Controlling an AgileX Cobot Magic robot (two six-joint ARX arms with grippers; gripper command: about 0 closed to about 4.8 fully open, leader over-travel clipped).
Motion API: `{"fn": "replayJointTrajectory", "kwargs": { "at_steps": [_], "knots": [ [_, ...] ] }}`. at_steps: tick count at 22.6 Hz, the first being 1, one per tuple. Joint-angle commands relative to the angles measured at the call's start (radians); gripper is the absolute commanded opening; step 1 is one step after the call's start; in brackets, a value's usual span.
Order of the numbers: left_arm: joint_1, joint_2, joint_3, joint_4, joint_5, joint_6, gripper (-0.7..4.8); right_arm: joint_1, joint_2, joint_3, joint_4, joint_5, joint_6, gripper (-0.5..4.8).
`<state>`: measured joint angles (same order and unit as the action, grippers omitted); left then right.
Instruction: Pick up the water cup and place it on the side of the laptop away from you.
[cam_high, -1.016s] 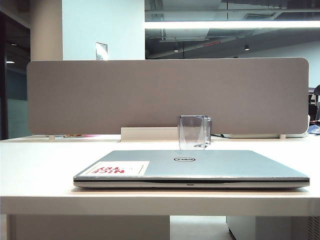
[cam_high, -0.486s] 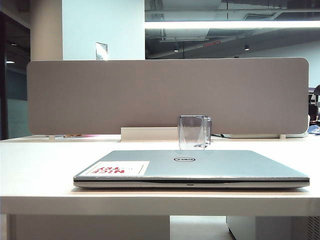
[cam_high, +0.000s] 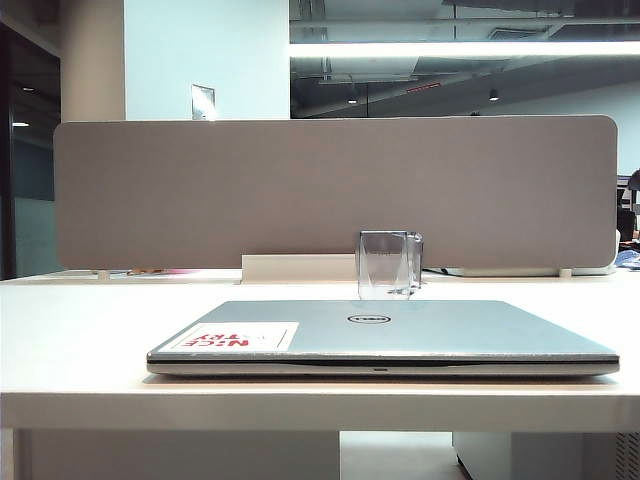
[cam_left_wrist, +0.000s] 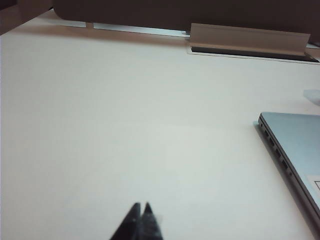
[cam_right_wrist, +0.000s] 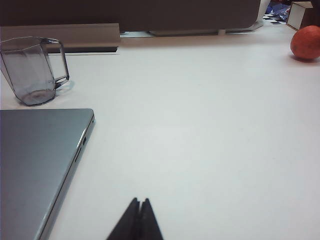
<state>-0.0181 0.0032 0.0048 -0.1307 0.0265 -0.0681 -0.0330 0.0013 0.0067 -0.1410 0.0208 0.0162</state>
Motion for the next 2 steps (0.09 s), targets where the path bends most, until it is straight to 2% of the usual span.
{"fn": "replayJointTrajectory", "kwargs": {
  "at_steps": [1,2],
  "knots": [
    [-0.001,0.001,0.003,0.012,0.004,0.001,-0.05,0.002,-0.002,-0.006,0.011,0.0,-0.002,-0.05],
    [-0.001,0.001,0.003,0.012,0.004,0.001,-0.05,0.002,-0.002,-0.006,0.011,0.0,-0.002,-0.05]
  ]
}}
